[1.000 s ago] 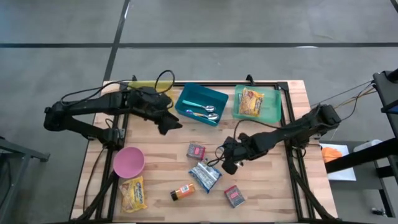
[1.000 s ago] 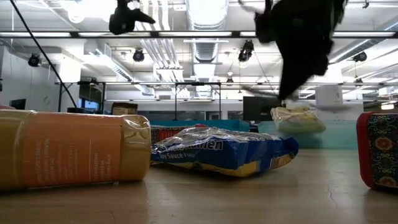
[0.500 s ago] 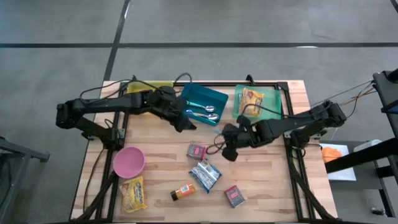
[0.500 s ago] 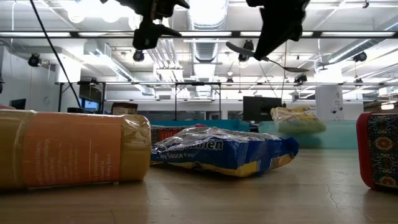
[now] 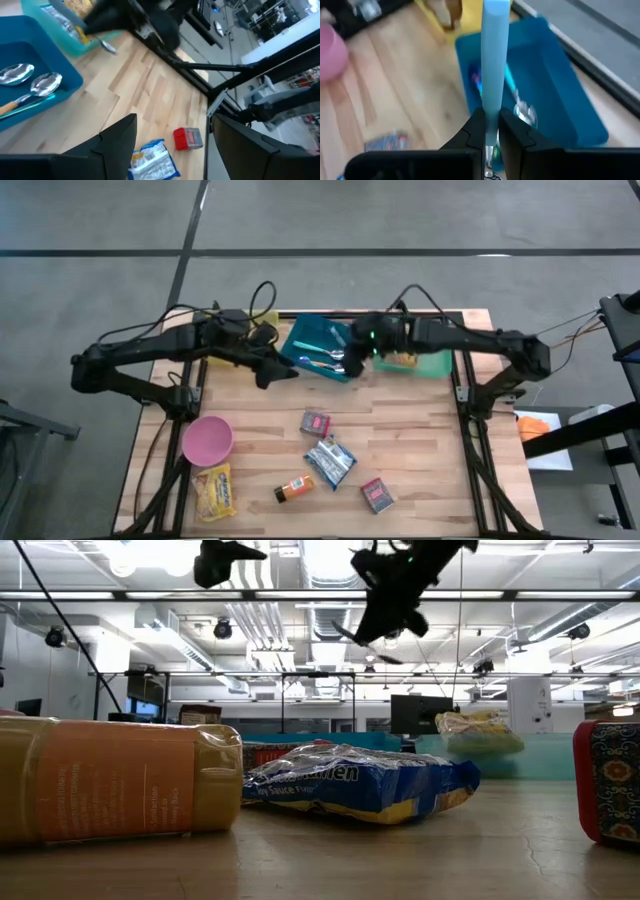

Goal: Pick & Place Food Item
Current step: Put the light blue spoon into the blue bin

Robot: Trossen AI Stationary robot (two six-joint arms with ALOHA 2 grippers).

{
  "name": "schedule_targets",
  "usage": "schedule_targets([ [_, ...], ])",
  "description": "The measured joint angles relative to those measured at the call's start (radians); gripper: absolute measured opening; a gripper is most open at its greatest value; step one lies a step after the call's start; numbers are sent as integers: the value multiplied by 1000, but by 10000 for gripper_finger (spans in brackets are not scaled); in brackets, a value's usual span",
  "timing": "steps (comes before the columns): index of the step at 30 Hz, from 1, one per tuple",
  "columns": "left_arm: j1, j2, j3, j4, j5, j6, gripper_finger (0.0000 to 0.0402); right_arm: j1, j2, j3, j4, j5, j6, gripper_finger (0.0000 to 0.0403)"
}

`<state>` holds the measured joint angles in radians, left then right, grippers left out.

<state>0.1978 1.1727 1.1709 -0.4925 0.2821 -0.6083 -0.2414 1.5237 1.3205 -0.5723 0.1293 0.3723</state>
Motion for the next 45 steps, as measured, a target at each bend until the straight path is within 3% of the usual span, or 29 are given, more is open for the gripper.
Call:
schedule_targets([
  [9, -1, -13, 0, -49, -54, -1, 263, -139, 99, 3, 135, -123, -41, 24],
  [22, 0, -13, 0, -53, -74, -2, 263, -173, 302, 84, 131, -182, -53, 24],
  [30, 0, -13, 0, -94, -77, -5, 263, -171, 380, 103, 26, -183, -94, 24],
  [45, 0, -13, 0, -96, -82, -5, 263, -172, 377, 89, -102, -103, -231, 24],
])
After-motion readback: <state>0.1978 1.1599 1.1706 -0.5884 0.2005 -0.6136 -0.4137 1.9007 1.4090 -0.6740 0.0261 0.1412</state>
